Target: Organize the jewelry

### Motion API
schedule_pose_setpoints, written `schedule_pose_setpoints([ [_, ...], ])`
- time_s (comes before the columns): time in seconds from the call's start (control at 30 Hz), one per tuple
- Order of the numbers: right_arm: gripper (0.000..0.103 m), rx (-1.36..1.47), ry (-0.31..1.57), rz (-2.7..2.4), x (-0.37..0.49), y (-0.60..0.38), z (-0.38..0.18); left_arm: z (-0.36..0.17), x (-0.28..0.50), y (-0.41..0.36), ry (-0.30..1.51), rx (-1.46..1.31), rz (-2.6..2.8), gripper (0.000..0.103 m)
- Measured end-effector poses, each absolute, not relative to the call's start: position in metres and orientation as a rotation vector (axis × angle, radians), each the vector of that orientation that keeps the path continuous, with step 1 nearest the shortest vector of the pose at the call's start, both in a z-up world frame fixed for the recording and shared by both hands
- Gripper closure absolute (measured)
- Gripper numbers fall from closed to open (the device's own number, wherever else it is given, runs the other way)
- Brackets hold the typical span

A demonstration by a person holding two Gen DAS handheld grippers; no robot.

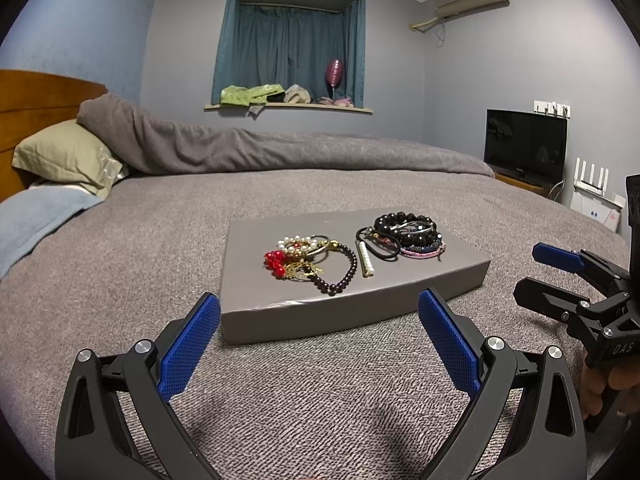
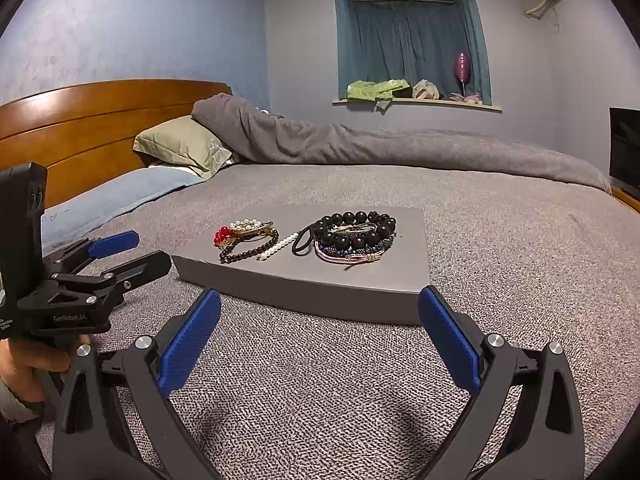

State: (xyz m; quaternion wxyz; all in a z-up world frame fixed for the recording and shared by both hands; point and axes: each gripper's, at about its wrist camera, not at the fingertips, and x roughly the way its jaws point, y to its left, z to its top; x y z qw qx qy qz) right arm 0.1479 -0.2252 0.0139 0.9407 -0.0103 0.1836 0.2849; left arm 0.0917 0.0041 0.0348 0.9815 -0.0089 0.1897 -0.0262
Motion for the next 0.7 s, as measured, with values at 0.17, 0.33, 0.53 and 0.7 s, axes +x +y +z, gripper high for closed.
schedule_pose_setpoints([
  [0.17, 0.006, -0.021, 0.375, 0.581, 0.1479, -0.2252, 0.0139, 0.0349, 0.0916, 0.0039, 0.381, -0.018, -0.053, 0.005],
  [0.33, 0.006, -0.021, 0.374, 0.581, 0.1479, -0.2253, 0.0139, 0.0340, 0.0907, 0.0054, 0.377, -0.020, -0.061, 0.005],
  [0.53, 0.006, -0.019, 0.375, 0.581, 0.1479, -0.2250, 0.0137, 0.0334, 0.0912, 0.0059, 0.382, -0.016, -0.059, 0.005],
  [0.7, 0.005, -0.019, 0.376, 0.581, 0.1479, -0.2252, 0.0138, 0.0333, 0.0919, 0.0062, 0.384, -0.015, -0.058, 0.005],
])
